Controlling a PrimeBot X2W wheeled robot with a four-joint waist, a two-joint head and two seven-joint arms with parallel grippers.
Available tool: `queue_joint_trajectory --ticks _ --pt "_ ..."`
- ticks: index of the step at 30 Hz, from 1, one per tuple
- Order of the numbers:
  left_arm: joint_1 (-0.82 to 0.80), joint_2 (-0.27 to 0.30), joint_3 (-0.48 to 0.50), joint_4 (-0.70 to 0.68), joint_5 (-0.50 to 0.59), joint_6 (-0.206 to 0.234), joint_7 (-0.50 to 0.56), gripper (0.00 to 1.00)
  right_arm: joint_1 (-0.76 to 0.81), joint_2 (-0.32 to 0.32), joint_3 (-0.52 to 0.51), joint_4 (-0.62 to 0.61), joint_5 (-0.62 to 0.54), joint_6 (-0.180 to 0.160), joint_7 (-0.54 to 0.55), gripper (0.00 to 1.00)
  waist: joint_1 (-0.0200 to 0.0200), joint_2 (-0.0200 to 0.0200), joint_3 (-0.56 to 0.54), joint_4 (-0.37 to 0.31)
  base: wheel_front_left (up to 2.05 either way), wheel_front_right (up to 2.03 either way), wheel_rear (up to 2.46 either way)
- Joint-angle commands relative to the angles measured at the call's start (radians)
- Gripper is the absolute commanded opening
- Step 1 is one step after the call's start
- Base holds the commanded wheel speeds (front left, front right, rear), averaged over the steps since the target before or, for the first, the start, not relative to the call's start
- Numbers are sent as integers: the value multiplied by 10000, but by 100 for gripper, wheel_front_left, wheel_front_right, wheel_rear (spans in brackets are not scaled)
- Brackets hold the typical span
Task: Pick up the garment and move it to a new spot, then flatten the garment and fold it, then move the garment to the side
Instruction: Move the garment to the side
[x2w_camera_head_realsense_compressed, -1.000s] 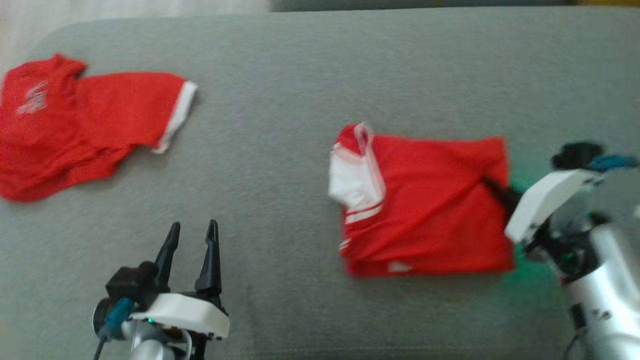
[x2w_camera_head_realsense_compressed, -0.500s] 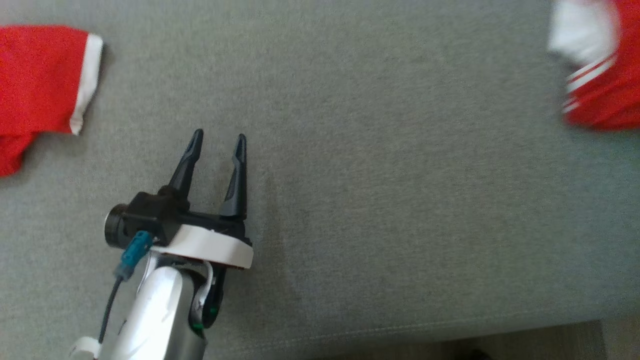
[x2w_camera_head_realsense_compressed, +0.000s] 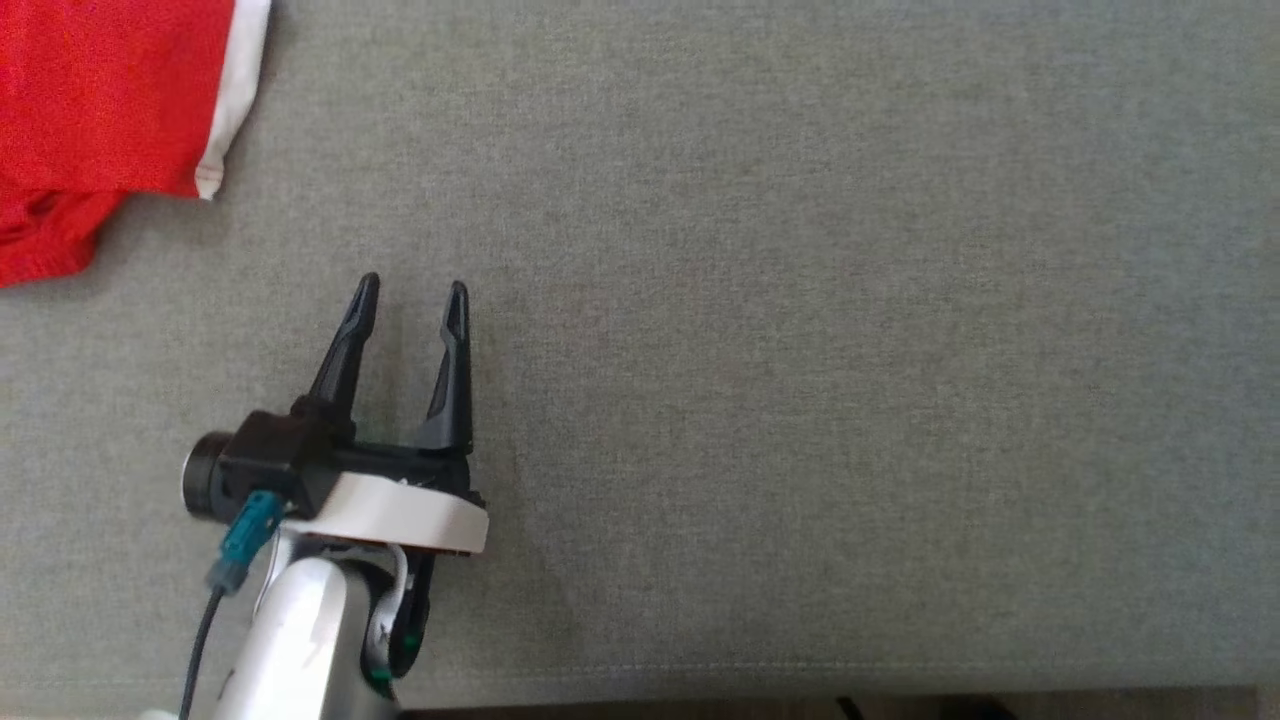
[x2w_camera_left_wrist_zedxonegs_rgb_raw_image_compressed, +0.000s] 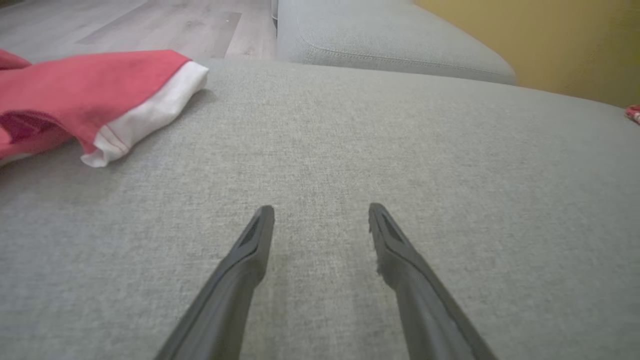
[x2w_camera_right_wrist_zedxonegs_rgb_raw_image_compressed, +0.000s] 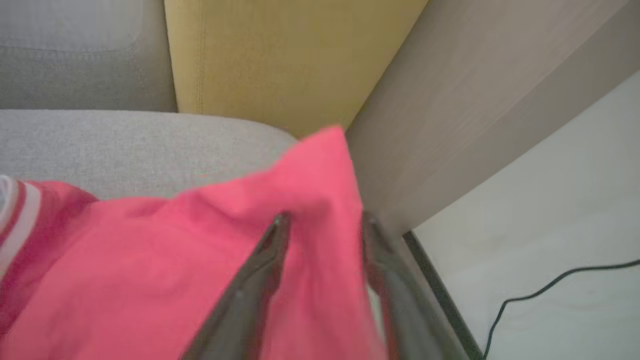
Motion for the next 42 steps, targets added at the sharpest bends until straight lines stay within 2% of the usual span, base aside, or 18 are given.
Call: queue_joint_trajectory --ticks 1,4,7,13,18,20,25,26,27,31,34,42 --pt "98 42 394 -387 85 17 -120 100 -27 -395 -102 -229 -422 -9 -452 100 -2 1 -251 -87 0 0 0" --pt "191 39 452 -351 12 5 -120 100 74 -138 -166 -274 -1128 -9 -1447 100 -2 1 -738 -191 0 0 0" --pt "271 36 499 -218 -143 -63 -120 100 390 362 -128 -315 -1079 -9 -2362 100 -2 1 -1395 -243 0 0 0" --pt "567 34 561 112 -733 -67 -120 100 1655 1246 854 -778 -30 -9 -3427 100 -2 1 -2878 -318 0 0 0" --pt "1066 33 601 364 -983 -71 -120 100 2999 1814 1790 -1795 833 -9 -3650 100 -2 1 -3936 -346 0 0 0" --pt "1243 33 544 409 -1100 -106 -120 100 4214 2153 1929 -2966 1449 -9 -3559 100 -2 1 -4446 -224 0 0 0" --pt "1498 33 553 674 -1084 -176 -120 100 6615 3161 1699 -5285 1722 -9 -3215 100 -2 1 -5054 -127 0 0 0" --pt "1526 32 565 752 -1056 -208 -120 100 7111 3450 1665 -5761 1731 -9 -3123 100 -2 1 -5119 -109 0 0 0" --pt "1542 32 585 954 -934 -270 -120 100 8031 4039 1512 -6663 1652 -9 -3005 100 -2 1 -5240 -83 0 0 0" --pt "1596 32 716 1418 -736 -324 -120 100 9632 5153 1682 -7994 1315 -9 -3068 100 -2 1 -5508 -53 0 0 0" --pt "1667 32 854 1667 -683 -312 -120 100 10480 5846 1796 -8251 1292 -9 -3449 100 -2 1 -5644 3 0 0 0" --pt "1903 32 1020 2104 -633 -525 -120 100 11369 6565 1991 -7475 884 -9 -4132 100 -2 1 -5838 84 0 0 0"
